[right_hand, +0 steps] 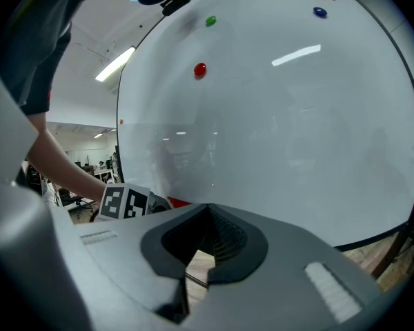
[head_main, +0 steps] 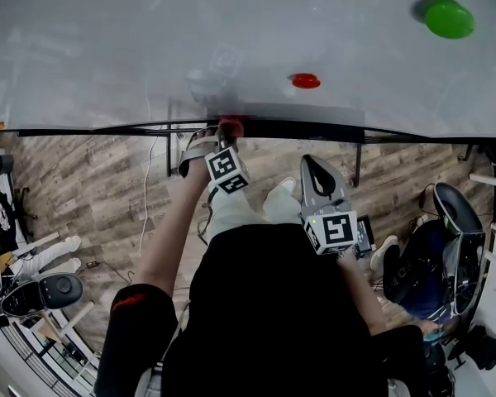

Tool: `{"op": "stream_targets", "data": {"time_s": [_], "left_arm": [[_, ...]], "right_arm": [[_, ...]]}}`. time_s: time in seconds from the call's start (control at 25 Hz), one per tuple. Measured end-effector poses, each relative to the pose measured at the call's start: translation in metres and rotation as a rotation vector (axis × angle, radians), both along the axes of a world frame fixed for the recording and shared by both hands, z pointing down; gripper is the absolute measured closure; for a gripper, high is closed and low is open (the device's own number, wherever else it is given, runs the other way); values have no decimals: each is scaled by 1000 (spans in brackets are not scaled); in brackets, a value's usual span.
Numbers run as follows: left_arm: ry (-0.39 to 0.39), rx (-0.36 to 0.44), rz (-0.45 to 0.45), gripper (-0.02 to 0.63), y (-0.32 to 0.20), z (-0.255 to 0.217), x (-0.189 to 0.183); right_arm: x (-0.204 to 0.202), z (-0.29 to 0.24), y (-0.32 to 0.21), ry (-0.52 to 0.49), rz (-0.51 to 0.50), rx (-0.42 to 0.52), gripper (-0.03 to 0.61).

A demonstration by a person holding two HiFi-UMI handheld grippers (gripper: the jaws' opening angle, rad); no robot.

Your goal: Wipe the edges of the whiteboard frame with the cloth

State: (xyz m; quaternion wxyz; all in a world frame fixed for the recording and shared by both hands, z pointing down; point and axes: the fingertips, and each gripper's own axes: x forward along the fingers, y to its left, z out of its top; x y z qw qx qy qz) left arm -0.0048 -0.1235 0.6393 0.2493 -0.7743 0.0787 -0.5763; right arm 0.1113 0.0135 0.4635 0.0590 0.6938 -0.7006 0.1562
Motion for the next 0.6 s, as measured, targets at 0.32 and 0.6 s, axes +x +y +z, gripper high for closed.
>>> {"op": "stream_targets", "data": {"time_s": [0.32,0.6], "left_arm": [[-5,-14,3,569,10,3,11],[-4,-7,20,569,11,2,20]], "right_arm": [[15,1,12,10,-34,-1,577],[18,-2,10,16,-24,-4,577]]}}
